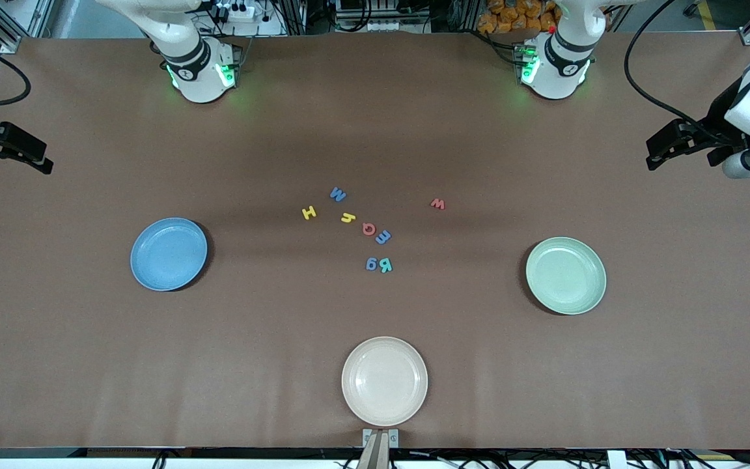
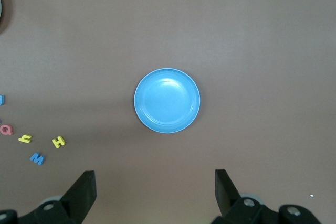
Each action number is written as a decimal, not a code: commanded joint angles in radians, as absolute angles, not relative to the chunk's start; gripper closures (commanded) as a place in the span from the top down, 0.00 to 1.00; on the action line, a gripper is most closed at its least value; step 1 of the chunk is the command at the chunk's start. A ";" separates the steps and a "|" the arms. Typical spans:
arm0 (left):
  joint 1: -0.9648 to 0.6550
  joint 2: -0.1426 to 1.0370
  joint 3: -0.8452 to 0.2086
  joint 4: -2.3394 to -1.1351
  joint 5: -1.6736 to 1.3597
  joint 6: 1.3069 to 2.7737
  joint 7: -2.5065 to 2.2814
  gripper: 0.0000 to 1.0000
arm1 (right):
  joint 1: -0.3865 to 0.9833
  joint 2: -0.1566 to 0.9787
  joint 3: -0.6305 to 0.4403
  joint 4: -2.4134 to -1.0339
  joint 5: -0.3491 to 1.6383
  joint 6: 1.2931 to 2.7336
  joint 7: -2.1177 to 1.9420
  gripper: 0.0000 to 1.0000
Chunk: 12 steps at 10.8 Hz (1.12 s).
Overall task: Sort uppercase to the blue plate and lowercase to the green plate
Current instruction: 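Move the left gripper to the pink w while the right gripper moves out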
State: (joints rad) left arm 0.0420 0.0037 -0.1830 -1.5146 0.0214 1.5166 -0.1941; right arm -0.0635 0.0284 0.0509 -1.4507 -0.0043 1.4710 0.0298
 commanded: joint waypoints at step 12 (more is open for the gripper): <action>0.046 0.005 -0.325 -1.664 -0.009 1.575 -0.193 1.00 | -0.068 0.012 0.054 -1.532 0.029 1.503 0.015 1.00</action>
